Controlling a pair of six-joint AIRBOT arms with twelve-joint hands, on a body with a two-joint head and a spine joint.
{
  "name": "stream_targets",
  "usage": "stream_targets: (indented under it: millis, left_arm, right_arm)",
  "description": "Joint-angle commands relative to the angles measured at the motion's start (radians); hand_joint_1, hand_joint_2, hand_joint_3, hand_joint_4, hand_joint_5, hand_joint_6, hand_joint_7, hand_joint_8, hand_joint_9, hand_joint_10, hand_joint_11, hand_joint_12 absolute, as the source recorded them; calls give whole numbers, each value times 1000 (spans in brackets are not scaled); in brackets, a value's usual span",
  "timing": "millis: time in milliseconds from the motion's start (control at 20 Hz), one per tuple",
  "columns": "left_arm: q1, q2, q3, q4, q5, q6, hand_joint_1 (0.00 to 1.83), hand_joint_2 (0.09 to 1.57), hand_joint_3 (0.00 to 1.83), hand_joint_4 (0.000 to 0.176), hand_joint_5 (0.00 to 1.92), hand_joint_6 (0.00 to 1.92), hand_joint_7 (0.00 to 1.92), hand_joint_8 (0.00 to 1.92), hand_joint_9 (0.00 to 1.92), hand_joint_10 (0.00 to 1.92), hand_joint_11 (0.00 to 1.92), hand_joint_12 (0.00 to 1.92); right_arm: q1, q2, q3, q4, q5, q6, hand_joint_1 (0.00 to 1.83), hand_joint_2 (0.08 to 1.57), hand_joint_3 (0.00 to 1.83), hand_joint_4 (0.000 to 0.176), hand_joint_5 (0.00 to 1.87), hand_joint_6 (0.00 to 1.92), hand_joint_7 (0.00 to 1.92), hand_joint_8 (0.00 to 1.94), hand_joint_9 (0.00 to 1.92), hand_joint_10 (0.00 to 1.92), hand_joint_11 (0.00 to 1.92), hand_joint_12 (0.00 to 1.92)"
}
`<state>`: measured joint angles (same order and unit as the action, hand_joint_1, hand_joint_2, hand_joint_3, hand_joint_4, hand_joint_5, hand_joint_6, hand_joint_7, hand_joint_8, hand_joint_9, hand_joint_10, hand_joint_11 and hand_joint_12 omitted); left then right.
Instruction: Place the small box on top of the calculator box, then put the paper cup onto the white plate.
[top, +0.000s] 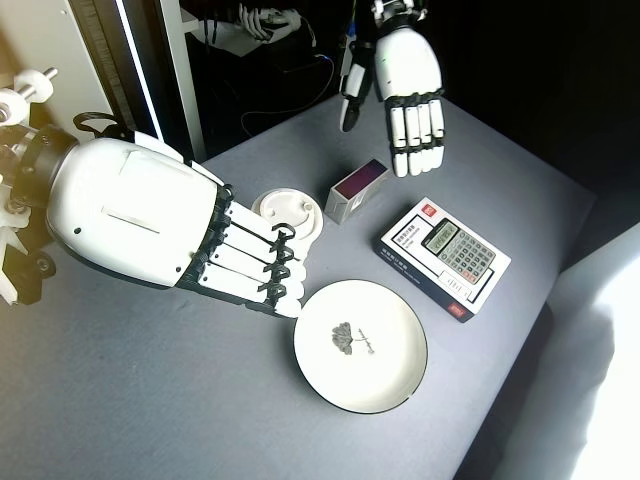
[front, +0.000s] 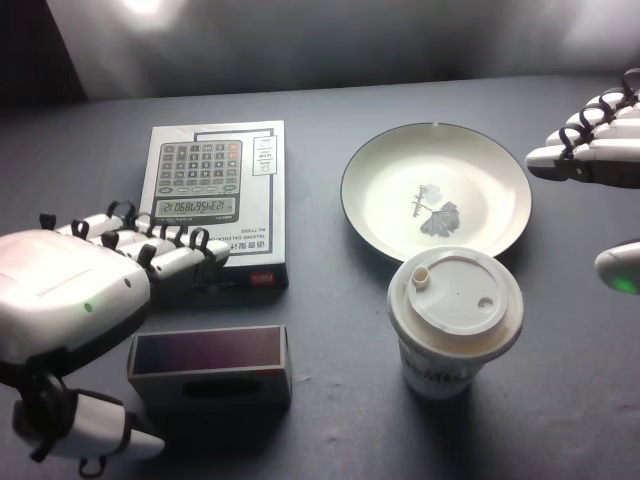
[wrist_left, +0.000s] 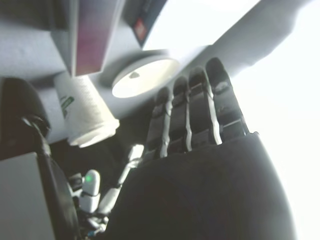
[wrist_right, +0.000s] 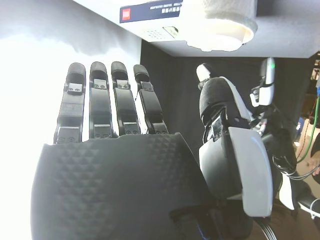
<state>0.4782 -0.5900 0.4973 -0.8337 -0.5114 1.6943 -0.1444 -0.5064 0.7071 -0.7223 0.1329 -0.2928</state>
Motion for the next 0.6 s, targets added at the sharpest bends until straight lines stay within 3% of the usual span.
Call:
stream_targets:
  millis: [0,100,300,350,400,500,550]
  left_arm:
    - [-4,0,-3,12,-92,5,1000,928,3,0,97,1,164,2,157,2,0,408]
    - [2,-22,-1,-4,-98,18,997,931,3,0,96,0,164,0,163,2,0,412]
    - [7,-69,13,-22,-101,34,968,959,10,0,79,0,158,0,162,1,0,371]
    - [8,-84,20,-22,-101,37,994,939,1,0,147,1,207,1,206,3,0,510]
    - [9,-96,26,-22,-101,39,962,970,11,0,126,0,196,0,198,0,0,479]
    - [13,-113,35,-28,-101,48,913,995,10,0,105,0,165,1,161,0,0,405]
    - [14,-116,37,-30,-101,50,908,998,9,0,105,2,163,2,160,2,0,393]
  right_arm:
    - [12,12,-1,14,79,-1,20,1326,3,0,91,2,77,0,43,1,0,91]
    - [12,12,-1,14,79,-2,85,1319,0,0,110,2,96,2,50,2,0,118]
    - [12,12,-1,14,79,-3,20,1335,3,0,75,0,62,0,16,0,0,30]
    - [12,12,-1,14,79,-3,44,1331,0,0,92,5,75,4,37,7,8,36]
    - [12,12,-1,14,79,-4,76,1329,0,0,76,2,72,2,36,5,6,42]
    - [12,12,-1,14,79,-4,75,1322,1,0,114,2,110,1,83,3,0,238]
    - [12,12,-1,14,79,-4,53,1333,4,0,101,2,88,2,62,4,0,194]
